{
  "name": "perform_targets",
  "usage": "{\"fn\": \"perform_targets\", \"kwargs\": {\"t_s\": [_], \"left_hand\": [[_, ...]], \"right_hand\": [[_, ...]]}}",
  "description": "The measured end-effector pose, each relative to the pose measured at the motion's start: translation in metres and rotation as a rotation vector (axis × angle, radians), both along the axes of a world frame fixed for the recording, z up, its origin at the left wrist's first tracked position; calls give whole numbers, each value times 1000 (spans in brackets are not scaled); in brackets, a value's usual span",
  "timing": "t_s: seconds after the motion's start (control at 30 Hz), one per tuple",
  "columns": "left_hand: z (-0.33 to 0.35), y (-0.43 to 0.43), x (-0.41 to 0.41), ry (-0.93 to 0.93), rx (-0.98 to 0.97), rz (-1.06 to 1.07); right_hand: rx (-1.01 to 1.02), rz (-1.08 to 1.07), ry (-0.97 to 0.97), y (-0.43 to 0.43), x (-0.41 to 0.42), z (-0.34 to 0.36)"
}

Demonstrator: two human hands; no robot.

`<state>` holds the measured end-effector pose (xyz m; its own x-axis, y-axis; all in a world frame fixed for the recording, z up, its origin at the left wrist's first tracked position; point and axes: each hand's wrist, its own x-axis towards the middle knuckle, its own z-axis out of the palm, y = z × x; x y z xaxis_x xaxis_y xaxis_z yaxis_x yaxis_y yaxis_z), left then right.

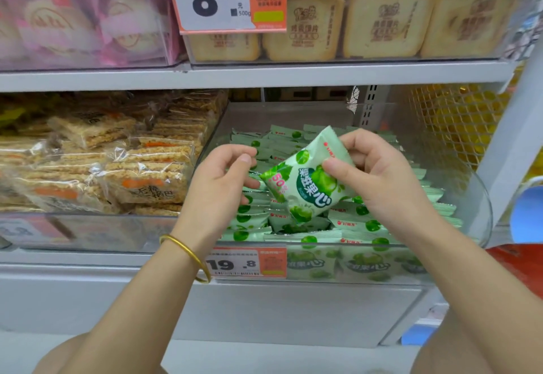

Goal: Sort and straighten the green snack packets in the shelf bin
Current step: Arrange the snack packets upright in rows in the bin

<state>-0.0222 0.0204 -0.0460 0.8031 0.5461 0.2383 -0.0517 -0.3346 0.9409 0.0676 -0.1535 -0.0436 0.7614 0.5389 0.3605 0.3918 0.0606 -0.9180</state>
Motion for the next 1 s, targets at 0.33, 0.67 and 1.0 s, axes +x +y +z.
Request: {"fn": "perform_targets", "kwargs": {"t_s": [0.33, 0.67, 1.0], "left_hand": [[-1, -3, -1, 80, 166, 1], [4, -3, -8, 121, 202, -49], [-3, 0, -4, 202, 448, -146]], "right_hand": [[-528, 14, -635, 1, 1, 8], [-700, -45, -674, -1, -3, 10], [-857, 41, -670, 8, -5, 2]]}}
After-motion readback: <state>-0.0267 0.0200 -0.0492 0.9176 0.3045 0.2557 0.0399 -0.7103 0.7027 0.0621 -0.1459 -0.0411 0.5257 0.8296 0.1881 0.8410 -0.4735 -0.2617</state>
